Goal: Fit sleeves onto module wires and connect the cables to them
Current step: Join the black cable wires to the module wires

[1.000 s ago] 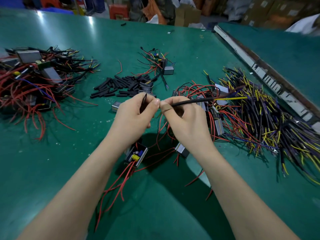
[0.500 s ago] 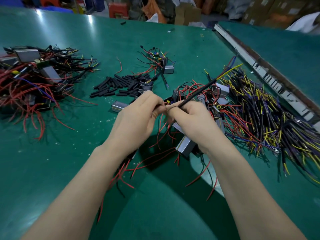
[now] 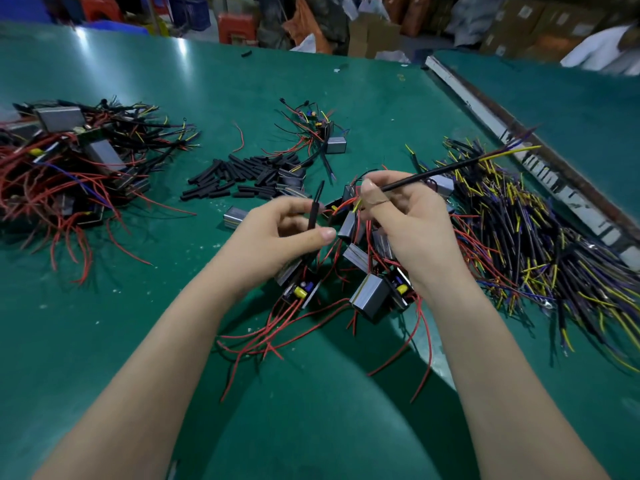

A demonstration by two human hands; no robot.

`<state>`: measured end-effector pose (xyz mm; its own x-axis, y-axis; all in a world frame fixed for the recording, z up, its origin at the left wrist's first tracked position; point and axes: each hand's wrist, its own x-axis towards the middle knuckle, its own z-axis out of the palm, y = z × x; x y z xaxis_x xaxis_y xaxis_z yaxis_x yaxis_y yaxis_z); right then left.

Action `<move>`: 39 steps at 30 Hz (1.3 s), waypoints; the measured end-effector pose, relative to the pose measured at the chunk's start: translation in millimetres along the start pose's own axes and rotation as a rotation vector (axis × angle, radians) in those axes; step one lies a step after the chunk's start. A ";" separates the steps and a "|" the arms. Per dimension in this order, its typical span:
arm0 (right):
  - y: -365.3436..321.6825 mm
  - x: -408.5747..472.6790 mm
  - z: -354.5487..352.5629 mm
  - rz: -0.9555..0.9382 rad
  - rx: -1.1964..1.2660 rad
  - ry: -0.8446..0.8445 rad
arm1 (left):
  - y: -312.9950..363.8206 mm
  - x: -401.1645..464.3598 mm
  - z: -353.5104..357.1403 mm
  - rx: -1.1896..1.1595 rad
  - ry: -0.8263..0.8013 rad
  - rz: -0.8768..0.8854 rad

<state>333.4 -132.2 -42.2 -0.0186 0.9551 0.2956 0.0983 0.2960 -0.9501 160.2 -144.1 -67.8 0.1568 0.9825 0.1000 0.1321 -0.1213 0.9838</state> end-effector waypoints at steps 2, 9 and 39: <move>-0.3 -0.7 1.2 -0.025 0.029 -0.006 | 0.2 -1.9 2.8 0.007 -0.072 -0.021; -1.5 -0.5 1.0 -0.078 0.066 -0.011 | 5.4 -3.4 5.7 -0.044 0.045 0.080; 5.8 -5.0 6.7 -0.190 -0.138 -0.143 | 3.2 -3.4 8.7 0.311 0.320 0.423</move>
<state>327.4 -135.1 -49.8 -0.1889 0.8774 0.4409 0.2142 0.4750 -0.8535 168.7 -149.1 -66.3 -0.0368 0.8280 0.5595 0.4091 -0.4984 0.7644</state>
